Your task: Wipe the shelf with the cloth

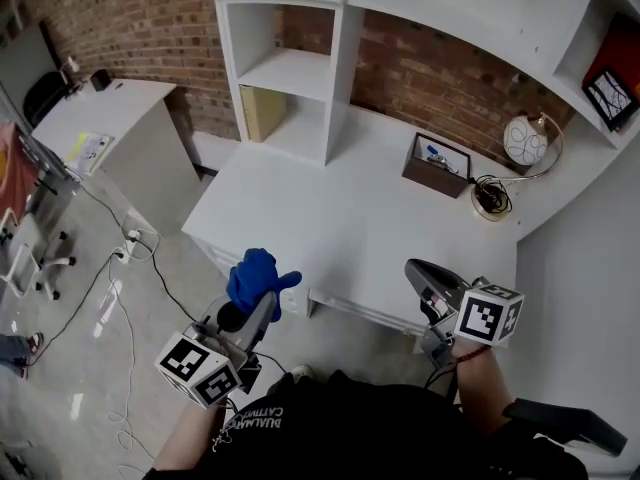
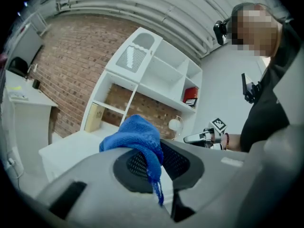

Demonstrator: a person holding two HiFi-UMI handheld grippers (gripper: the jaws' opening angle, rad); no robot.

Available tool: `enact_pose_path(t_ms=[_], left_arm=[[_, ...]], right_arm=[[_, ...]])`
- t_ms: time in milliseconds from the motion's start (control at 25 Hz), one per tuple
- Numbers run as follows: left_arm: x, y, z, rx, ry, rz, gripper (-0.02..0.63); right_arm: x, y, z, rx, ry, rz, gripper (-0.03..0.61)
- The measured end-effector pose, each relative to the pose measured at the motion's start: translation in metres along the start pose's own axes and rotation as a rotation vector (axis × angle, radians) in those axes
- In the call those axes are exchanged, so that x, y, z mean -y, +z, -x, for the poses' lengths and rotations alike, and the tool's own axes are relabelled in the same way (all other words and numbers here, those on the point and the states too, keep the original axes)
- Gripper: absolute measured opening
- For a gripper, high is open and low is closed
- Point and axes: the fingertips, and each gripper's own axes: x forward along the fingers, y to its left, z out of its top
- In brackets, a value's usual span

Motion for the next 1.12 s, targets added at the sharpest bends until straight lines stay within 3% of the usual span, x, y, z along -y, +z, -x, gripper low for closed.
enact_pose_path(t_ms=[320, 640, 1120], left_arm=[[0.053, -0.011, -0.019, -0.01, 0.072, -0.011, 0.032], [0.12, -0.033, -0.054, -0.024, 0.043, -0.024, 0.032], [0.177, -0.059, -0.071, -0.02, 0.077, -0.077, 0.032]], right_arm=[[0.021, 0.022, 0.076, 0.033, 0.034, 0.032, 0.002], [0.058, 0.002, 0.151, 0.052, 0.017, -0.001, 0.0], [0.088, -0.022, 0.203, 0.082, 0.07, 0.001, 0.0]])
